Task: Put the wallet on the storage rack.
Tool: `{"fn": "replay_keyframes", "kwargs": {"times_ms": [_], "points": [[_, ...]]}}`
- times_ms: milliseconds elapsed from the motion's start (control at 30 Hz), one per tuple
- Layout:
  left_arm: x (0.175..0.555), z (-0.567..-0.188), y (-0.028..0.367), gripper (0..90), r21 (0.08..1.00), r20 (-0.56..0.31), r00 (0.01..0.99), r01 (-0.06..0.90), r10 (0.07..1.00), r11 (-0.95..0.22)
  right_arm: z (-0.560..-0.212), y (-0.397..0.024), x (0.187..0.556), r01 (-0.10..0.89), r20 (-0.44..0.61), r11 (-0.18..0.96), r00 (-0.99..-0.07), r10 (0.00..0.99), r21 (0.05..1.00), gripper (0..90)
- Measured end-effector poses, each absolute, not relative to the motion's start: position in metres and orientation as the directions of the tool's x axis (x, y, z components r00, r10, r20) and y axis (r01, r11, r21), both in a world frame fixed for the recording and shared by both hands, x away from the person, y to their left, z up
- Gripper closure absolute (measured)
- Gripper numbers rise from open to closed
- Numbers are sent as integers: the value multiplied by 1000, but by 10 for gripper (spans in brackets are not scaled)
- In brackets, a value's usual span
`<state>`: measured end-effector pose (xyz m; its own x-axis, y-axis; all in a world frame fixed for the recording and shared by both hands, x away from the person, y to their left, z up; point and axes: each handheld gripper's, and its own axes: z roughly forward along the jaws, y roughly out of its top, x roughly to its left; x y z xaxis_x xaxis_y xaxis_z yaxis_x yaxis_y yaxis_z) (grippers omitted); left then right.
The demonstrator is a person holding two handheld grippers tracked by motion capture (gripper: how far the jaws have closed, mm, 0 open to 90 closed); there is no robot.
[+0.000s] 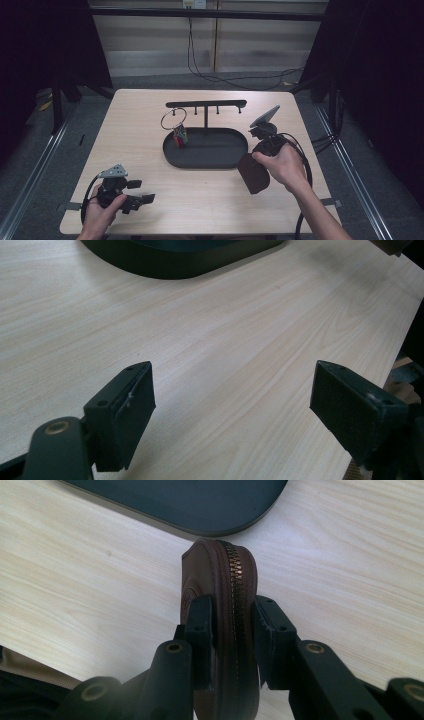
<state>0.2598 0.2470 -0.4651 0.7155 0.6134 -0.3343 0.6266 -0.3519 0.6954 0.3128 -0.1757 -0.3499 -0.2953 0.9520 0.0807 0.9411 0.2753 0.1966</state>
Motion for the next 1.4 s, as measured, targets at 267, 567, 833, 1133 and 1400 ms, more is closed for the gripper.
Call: {"fn": "replay_keyframes", "kwargs": {"times_ms": [267,567,833,1133,1400], "points": [[260,-465,247,179,698,-331,717,624,614,-352,-343,-172,321,938,86,277,-300,950,210,704],[259,-465,247,179,698,-334,716,625,613,-349,-331,-166,335,933,93,276,-304,948,233,704],[259,-465,247,179,699,-334,717,624,612,-349,-326,-163,348,935,88,266,-293,952,234,704],[259,-465,247,179,699,-327,719,621,613,-355,-327,-162,363,944,90,249,-273,958,215,704],[259,-465,247,179,696,-332,720,623,610,-356,-330,-163,381,955,83,220,-240,967,200,704]]}}
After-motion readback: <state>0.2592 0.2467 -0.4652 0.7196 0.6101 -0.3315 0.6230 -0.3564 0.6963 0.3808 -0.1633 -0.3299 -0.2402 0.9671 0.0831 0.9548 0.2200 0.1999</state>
